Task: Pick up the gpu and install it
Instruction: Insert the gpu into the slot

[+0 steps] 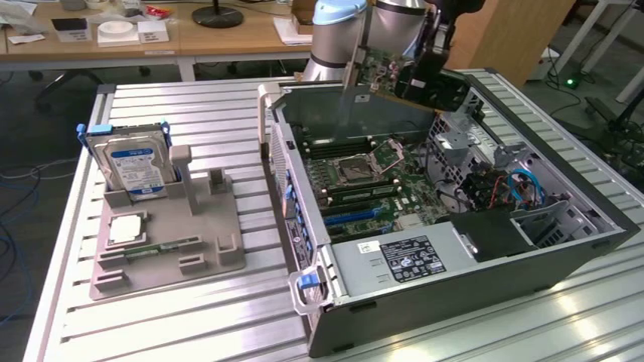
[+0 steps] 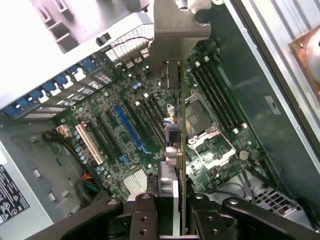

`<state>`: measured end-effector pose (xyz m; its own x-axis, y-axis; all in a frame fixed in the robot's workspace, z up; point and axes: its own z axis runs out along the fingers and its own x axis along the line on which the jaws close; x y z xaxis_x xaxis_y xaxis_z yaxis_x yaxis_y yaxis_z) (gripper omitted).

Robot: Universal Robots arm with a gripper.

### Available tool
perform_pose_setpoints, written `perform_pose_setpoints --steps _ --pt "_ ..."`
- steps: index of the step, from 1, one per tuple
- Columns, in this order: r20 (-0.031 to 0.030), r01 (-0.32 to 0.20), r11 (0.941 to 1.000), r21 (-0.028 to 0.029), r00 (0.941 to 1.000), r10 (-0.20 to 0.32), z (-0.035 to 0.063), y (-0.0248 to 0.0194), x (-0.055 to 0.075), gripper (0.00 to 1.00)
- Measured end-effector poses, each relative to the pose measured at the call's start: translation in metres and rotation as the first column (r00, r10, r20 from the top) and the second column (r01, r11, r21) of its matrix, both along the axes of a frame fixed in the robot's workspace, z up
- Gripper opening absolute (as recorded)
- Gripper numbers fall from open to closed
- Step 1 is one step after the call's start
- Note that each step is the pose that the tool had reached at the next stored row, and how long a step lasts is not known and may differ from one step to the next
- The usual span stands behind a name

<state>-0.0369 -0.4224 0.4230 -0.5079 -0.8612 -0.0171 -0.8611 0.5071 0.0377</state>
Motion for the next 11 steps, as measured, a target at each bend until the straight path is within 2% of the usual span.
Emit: perform_pose_setpoints --steps 5,11 --pt "0.0 -0.09 0.996 0.0 0.996 0.09 -0.0001 0.0 0.0 0.28" --pt "0.0 -0.182 0.9833 0.0001 0.9833 0.182 -0.0003 0.0 0.0 0.28"
